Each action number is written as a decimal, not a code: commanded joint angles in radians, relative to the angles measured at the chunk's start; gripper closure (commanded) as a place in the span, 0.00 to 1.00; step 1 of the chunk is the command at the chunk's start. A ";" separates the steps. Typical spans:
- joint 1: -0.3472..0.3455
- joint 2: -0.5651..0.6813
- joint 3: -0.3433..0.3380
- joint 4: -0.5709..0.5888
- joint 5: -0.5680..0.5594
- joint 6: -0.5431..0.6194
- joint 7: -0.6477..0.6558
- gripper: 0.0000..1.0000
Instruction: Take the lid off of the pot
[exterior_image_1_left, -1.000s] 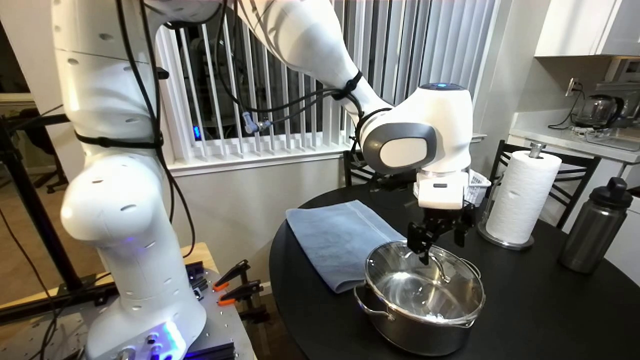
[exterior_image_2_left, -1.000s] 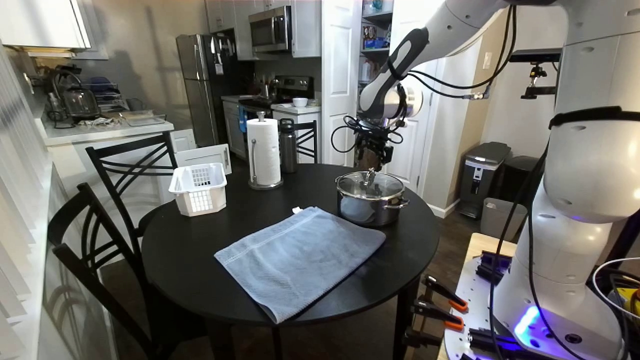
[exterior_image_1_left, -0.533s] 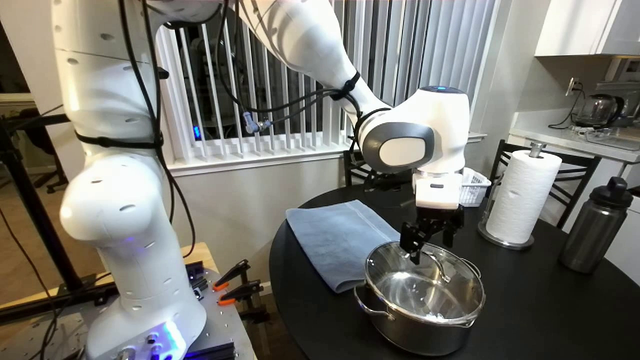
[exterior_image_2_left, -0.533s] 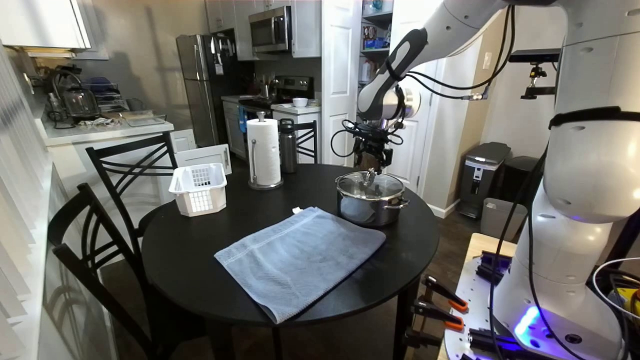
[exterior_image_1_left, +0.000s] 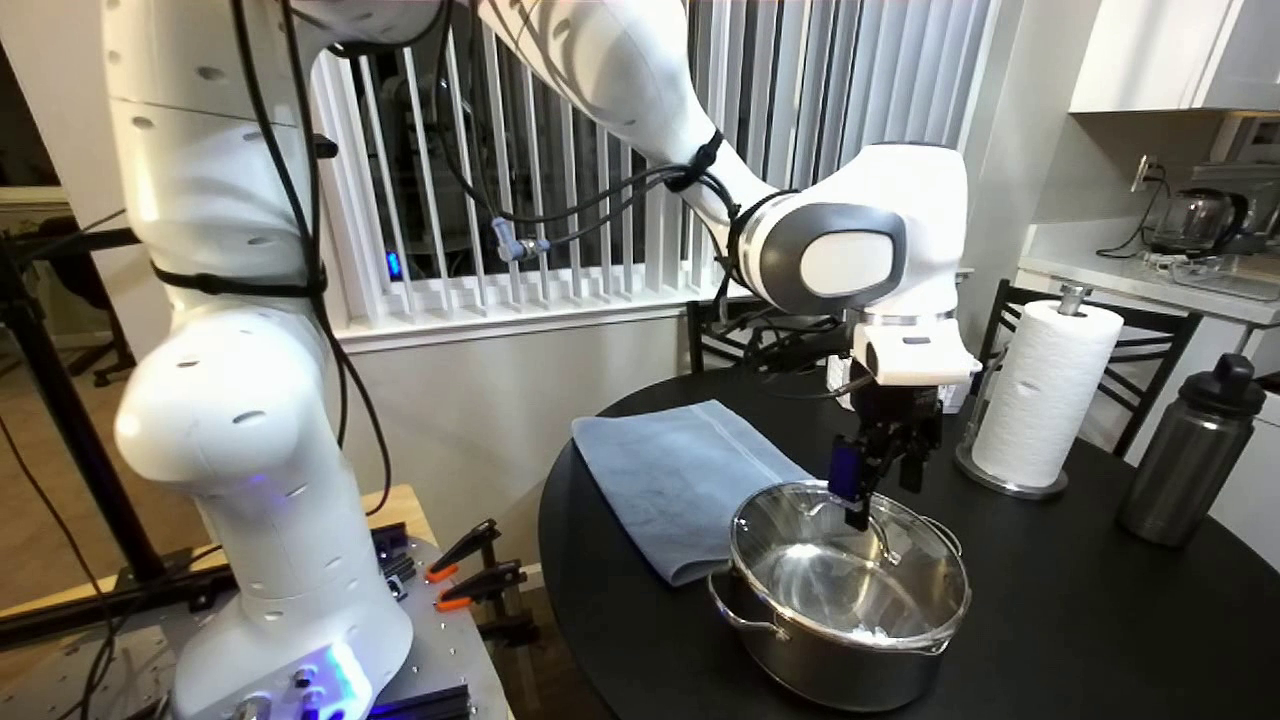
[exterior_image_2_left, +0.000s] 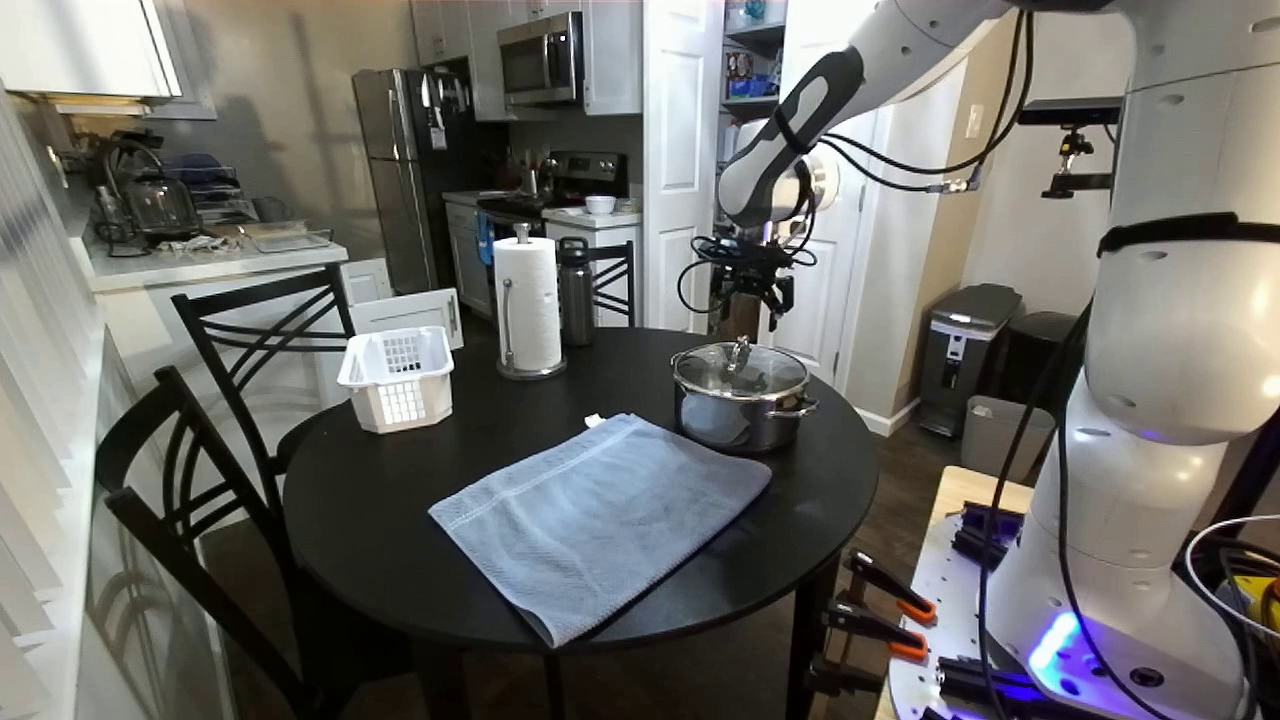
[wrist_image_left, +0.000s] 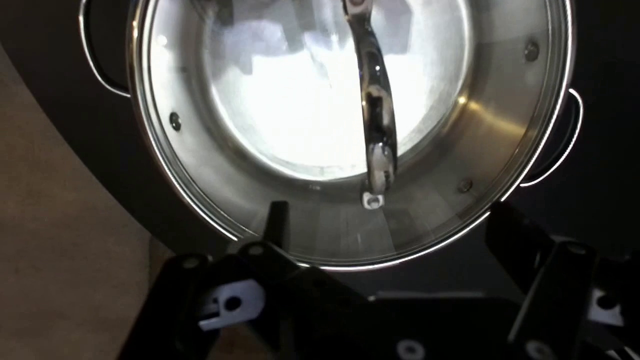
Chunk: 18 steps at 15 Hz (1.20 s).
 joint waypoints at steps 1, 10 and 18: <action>-0.022 0.003 0.024 0.018 -0.012 -0.060 -0.087 0.00; -0.018 0.051 0.051 0.030 0.013 -0.068 -0.123 0.00; -0.026 0.063 0.051 0.038 0.036 -0.082 -0.140 0.58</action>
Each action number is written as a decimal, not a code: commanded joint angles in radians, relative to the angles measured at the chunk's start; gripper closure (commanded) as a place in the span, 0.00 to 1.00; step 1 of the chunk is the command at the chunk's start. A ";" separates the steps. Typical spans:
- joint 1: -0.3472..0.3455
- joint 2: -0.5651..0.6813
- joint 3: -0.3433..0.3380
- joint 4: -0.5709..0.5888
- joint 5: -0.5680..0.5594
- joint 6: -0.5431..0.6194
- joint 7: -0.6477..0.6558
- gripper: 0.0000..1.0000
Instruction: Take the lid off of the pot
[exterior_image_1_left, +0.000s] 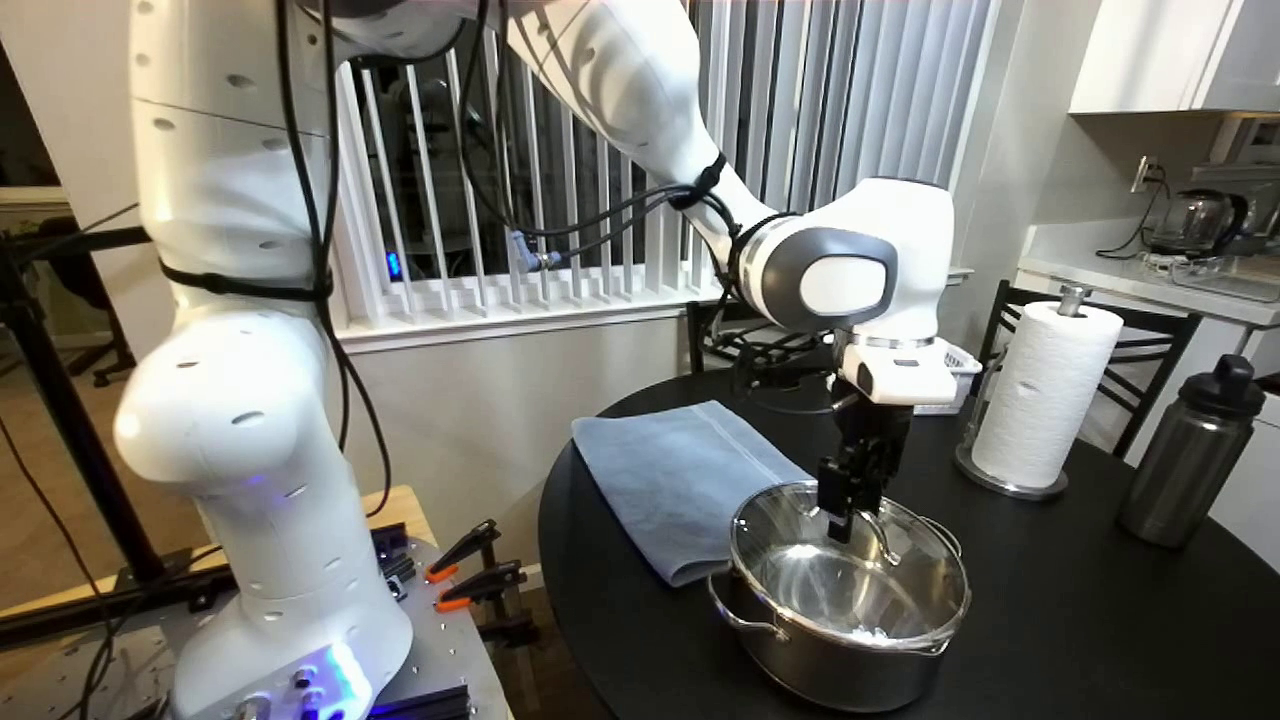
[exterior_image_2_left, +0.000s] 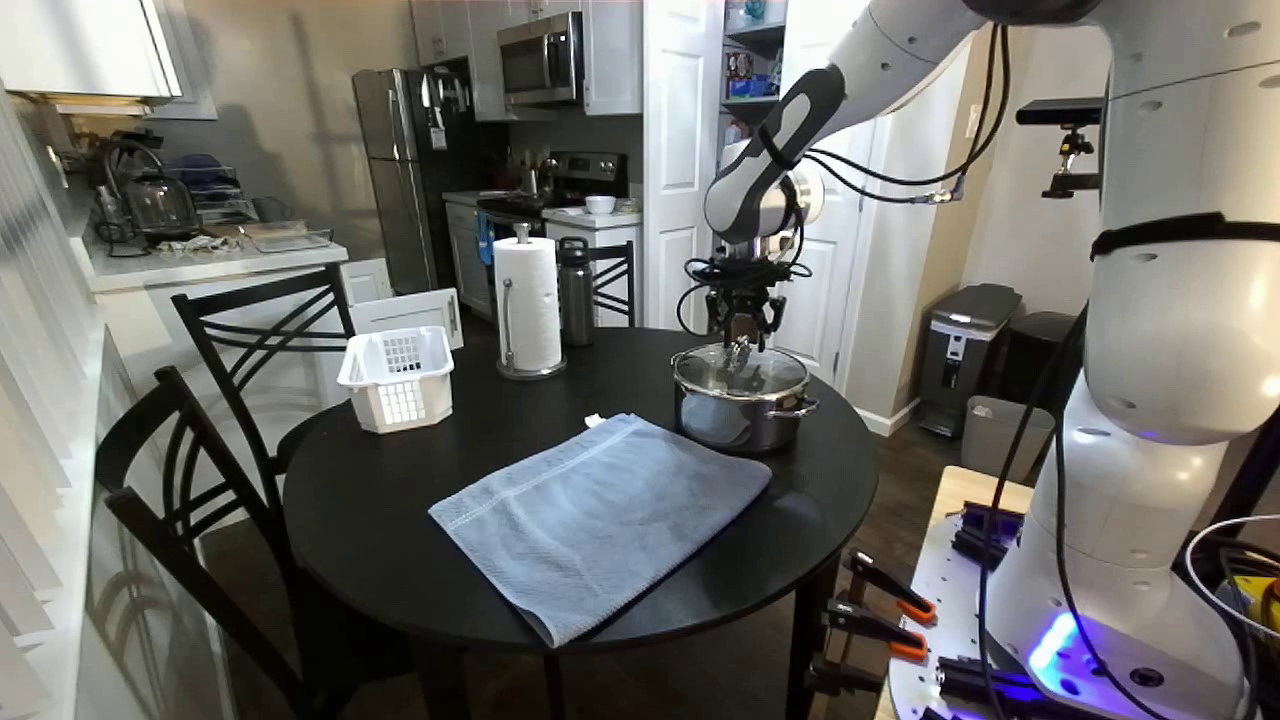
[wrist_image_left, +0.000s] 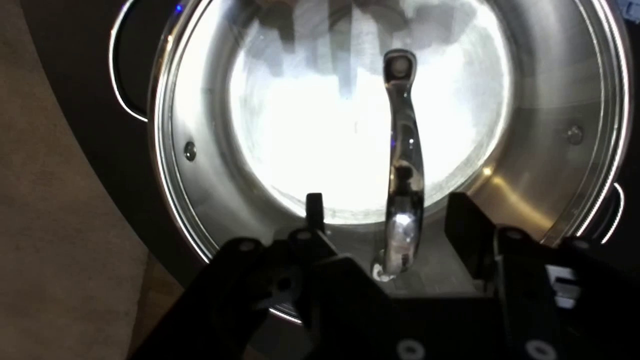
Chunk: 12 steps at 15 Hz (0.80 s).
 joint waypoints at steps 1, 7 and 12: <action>-0.023 0.007 0.008 0.025 0.031 -0.030 -0.051 0.66; -0.040 0.000 0.011 0.026 0.059 -0.045 -0.096 0.96; -0.044 -0.033 0.012 0.006 0.105 -0.046 -0.156 0.93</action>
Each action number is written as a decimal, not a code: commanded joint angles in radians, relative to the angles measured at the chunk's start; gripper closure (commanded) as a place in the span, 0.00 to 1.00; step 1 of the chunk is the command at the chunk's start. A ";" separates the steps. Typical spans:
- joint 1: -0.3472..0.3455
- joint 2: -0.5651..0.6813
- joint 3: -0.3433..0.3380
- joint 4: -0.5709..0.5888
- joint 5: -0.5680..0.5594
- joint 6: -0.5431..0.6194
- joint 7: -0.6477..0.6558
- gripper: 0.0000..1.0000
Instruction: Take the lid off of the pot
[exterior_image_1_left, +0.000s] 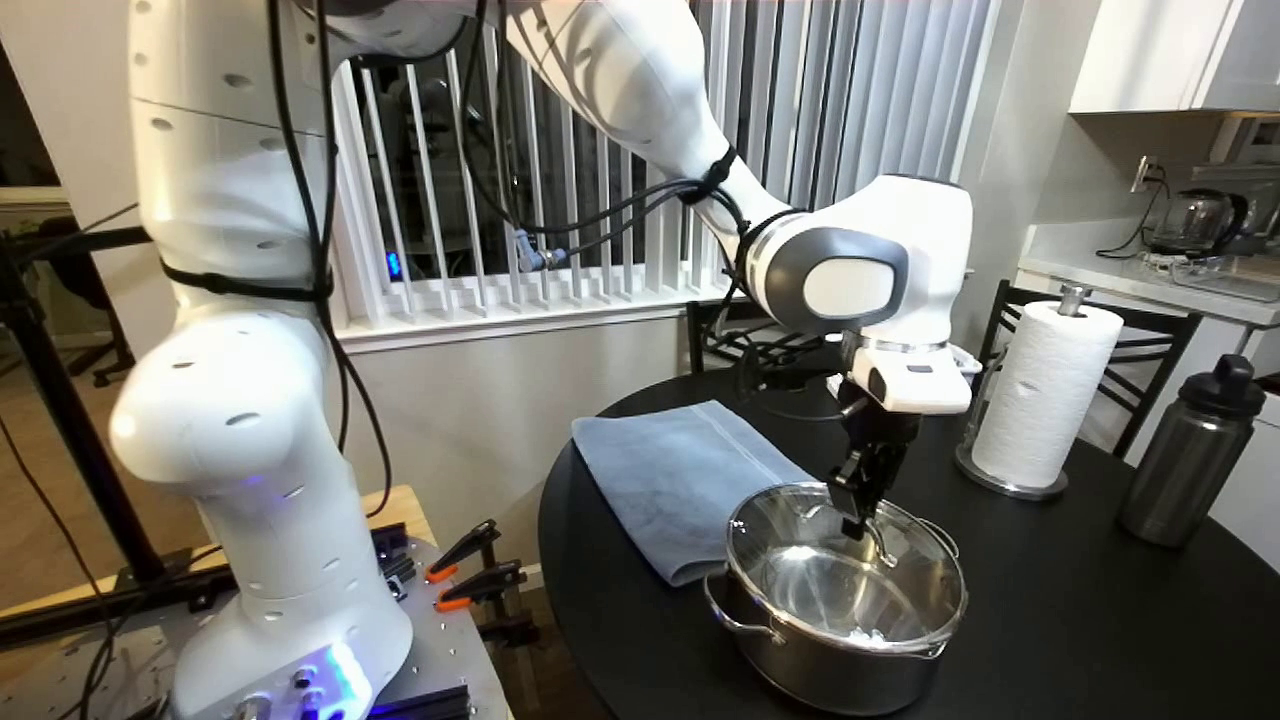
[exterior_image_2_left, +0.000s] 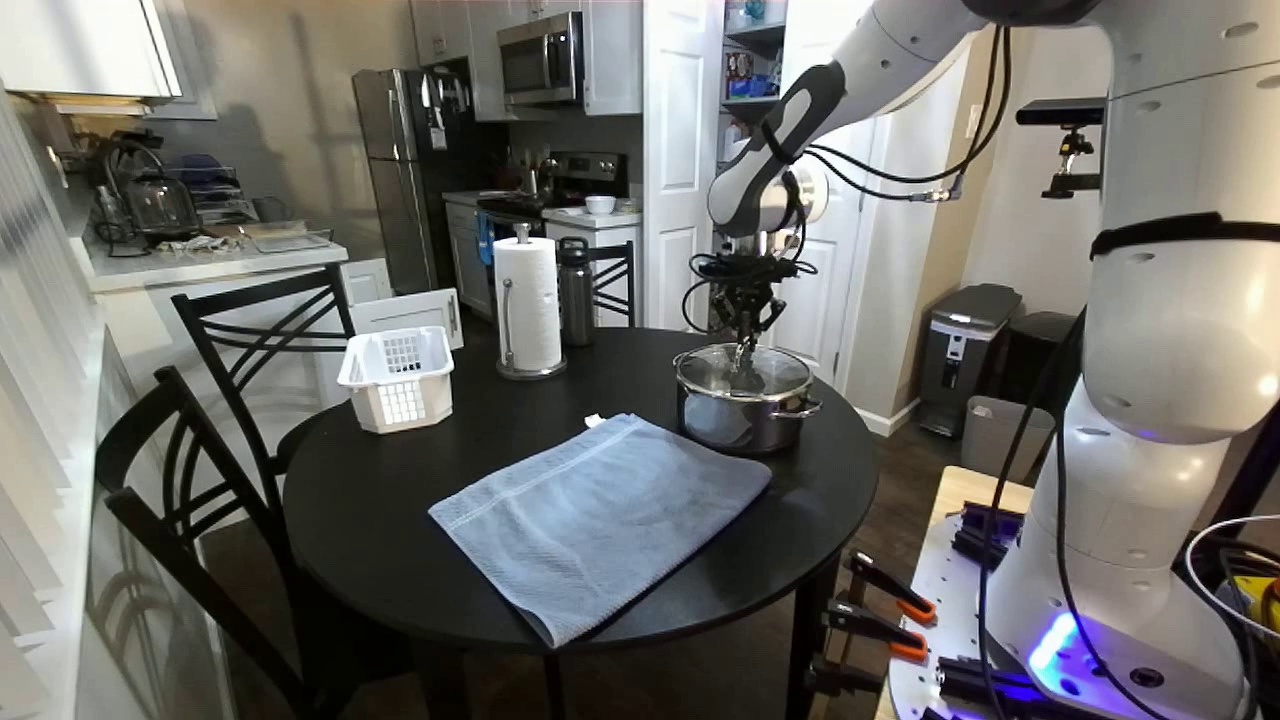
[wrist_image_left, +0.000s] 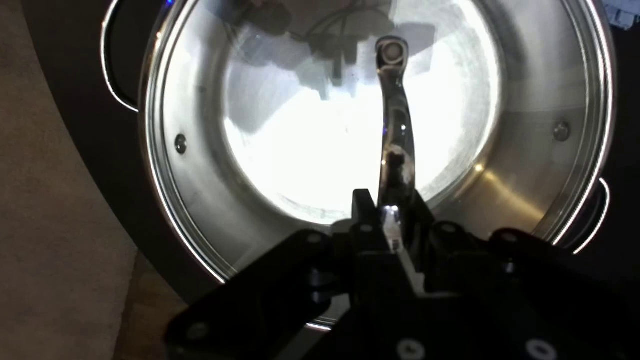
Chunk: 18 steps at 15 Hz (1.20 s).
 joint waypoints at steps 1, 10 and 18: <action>-0.024 -0.055 0.010 -0.011 0.053 -0.024 -0.076 0.93; 0.000 -0.199 0.042 -0.013 0.161 -0.004 0.017 0.93; 0.157 -0.175 0.222 -0.091 0.142 0.109 0.236 0.93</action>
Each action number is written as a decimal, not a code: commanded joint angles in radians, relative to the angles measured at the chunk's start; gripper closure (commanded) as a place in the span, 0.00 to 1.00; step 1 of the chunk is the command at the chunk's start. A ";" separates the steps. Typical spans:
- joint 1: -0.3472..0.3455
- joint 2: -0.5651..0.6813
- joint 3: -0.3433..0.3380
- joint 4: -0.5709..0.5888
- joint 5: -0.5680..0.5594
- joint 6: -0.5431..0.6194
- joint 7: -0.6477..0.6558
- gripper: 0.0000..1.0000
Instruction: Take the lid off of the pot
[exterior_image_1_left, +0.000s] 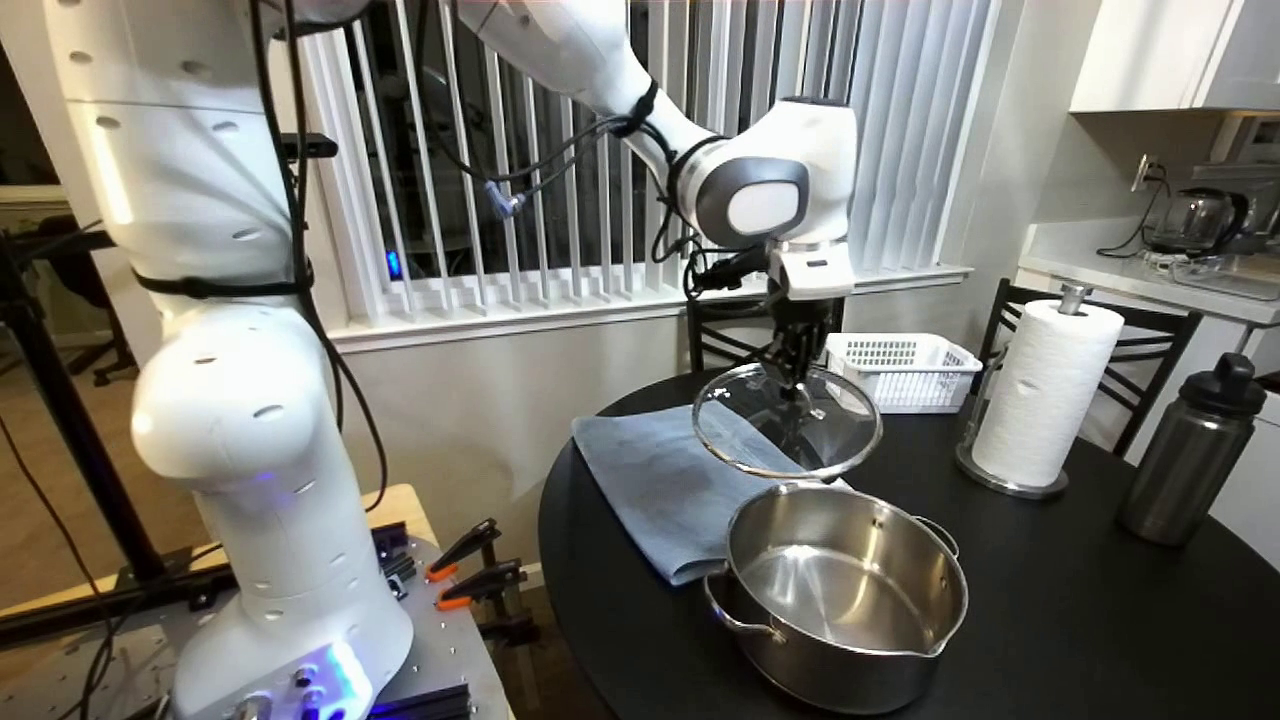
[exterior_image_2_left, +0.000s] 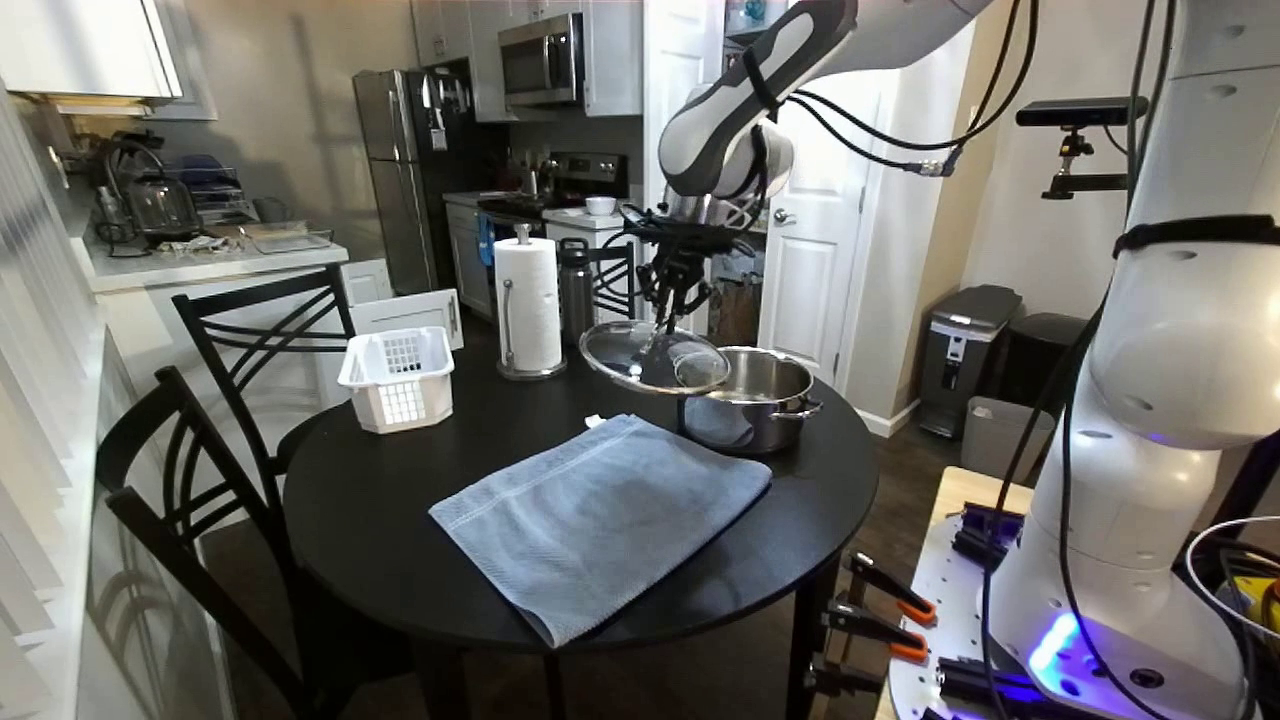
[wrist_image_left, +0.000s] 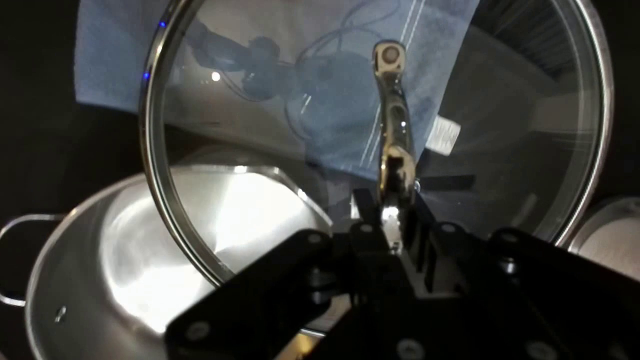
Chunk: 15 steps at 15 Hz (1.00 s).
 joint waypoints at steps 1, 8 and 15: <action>0.066 -0.004 0.070 -0.045 -0.003 0.064 0.098 0.93; 0.153 0.107 0.108 -0.082 -0.105 0.174 0.237 0.93; 0.137 0.211 0.059 -0.062 -0.067 0.198 0.207 0.93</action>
